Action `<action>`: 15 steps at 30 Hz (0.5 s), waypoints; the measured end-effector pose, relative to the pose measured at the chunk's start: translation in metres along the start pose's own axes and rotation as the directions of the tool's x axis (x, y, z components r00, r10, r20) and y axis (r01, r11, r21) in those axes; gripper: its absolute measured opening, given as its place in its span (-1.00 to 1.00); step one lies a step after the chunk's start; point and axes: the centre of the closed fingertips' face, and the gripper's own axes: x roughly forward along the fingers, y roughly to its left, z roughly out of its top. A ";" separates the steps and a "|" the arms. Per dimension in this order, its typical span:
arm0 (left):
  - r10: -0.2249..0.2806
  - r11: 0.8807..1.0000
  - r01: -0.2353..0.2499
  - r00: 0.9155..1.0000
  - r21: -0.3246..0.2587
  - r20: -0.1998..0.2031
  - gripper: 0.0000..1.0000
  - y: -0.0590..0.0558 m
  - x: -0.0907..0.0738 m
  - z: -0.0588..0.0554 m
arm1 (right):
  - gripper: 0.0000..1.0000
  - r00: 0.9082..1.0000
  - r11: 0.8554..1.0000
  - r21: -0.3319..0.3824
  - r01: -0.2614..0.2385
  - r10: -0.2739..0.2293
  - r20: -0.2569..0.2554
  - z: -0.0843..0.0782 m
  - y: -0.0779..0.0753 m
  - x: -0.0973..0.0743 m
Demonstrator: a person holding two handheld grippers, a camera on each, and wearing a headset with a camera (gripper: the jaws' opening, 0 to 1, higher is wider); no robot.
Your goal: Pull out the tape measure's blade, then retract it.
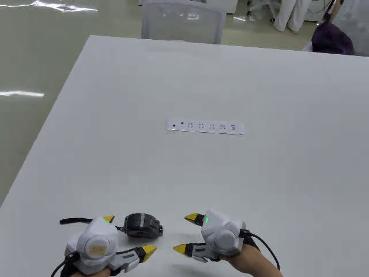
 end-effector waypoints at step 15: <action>-0.001 0.999 0.000 1.000 0.041 0.030 0.73 0.009 -0.031 0.003 | 0.34 0.986 0.975 0.153 0.160 -0.167 0.029 -0.008 0.000 -0.058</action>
